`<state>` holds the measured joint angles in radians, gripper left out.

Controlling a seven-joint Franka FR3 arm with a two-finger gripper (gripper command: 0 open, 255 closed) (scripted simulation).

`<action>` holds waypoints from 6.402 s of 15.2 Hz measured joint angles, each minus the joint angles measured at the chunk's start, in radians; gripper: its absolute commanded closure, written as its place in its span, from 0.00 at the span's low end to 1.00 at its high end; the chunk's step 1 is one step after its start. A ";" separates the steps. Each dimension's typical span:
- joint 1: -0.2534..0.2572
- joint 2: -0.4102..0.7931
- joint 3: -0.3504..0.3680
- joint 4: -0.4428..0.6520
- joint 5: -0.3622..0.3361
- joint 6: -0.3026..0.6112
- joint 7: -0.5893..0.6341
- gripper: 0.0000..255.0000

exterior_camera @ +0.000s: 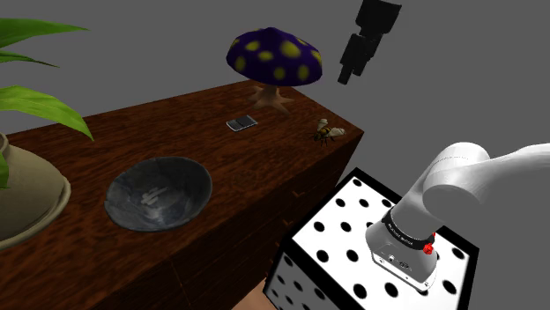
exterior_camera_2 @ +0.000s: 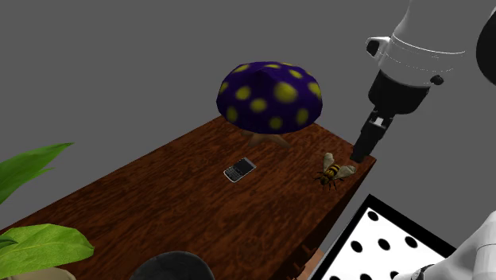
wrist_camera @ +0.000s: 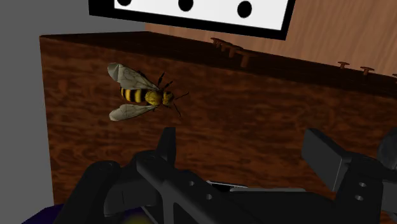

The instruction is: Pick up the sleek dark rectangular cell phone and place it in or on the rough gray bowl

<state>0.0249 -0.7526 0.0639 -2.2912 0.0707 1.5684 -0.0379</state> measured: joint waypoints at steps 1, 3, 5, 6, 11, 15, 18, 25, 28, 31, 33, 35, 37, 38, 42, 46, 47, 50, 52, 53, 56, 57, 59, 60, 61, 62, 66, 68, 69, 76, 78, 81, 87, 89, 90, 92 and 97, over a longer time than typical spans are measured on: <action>0.000 0.000 0.000 0.000 0.000 0.000 0.000 0.00; 0.009 0.033 -0.011 -0.006 -0.010 0.037 -0.043 0.00; 0.023 0.087 -0.027 -0.007 -0.023 0.088 -0.109 0.00; 0.030 0.119 -0.036 0.000 -0.030 0.112 -0.145 0.00; 0.069 0.285 -0.060 0.030 -0.050 0.242 -0.311 0.00; 0.095 0.423 -0.077 0.075 -0.062 0.332 -0.447 0.00; 0.115 0.530 -0.078 0.139 -0.065 0.377 -0.539 0.00; 0.158 0.709 -0.057 0.293 -0.072 0.469 -0.740 0.00; 0.171 0.803 -0.044 0.346 -0.080 0.518 -0.825 0.00; 0.181 0.969 -0.029 0.432 -0.093 0.535 -0.900 0.00; 0.189 1.038 -0.019 0.471 -0.103 0.546 -0.935 0.00; 0.191 1.064 -0.016 0.474 -0.106 0.565 -0.945 0.00; 0.192 1.083 -0.016 0.470 -0.108 0.587 -0.946 0.00; 0.193 1.093 -0.016 0.473 -0.109 0.594 -0.945 0.00; 0.193 1.115 -0.016 0.454 -0.111 0.634 -0.945 0.00; 0.193 1.115 -0.017 0.450 -0.111 0.639 -0.945 0.00; 0.193 1.115 -0.017 0.450 -0.111 0.639 -0.945 0.00; 0.193 1.115 -0.017 0.450 -0.111 0.639 -0.945 1.00; 0.193 1.115 -0.016 0.450 -0.111 0.639 -0.945 1.00; 0.193 1.115 -0.016 0.450 -0.111 0.639 -0.945 1.00; 0.193 1.115 -0.016 0.450 -0.111 0.639 -0.945 1.00; 0.193 1.115 -0.016 0.450 -0.111 0.639 -0.945 1.00; 0.193 1.112 -0.016 0.451 -0.110 0.634 -0.945 1.00; 0.192 1.107 -0.016 0.455 -0.110 0.625 -0.945 1.00; 0.192 1.102 -0.016 0.460 -0.109 0.616 -0.946 1.00; 0.191 1.094 -0.016 0.461 -0.109 0.607 -0.948 1.00; 0.192 1.074 -0.015 0.487 -0.107 0.561 -0.948 1.00; 0.193 1.064 -0.014 0.501 -0.106 0.537 -0.948 1.00; 0.192 1.058 -0.014 0.508 -0.106 0.524 -0.949 1.00; 0.192 1.024 -0.013 0.554 -0.103 0.444 -0.951 1.00; 0.191 1.018 -0.014 0.577 -0.102 0.416 -0.954 1.00; 0.190 1.007 -0.014 0.602 -0.101 0.380 -0.956 1.00; 0.193 0.994 -0.012 0.662 -0.100 0.306 -0.954 1.00; 0.192 0.995 -0.012 0.691 -0.100 0.279 -0.955 1.00; 0.193 0.994 -0.012 0.705 -0.099 0.264 -0.954 1.00; 0.198 0.989 -0.009 0.714 -0.100 0.249 -0.947 1.00; 0.256 0.950 0.028 0.668 -0.105 0.254 -0.852 1.00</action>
<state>0.2809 0.1973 0.0917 -1.6234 -0.0344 1.8220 -0.8901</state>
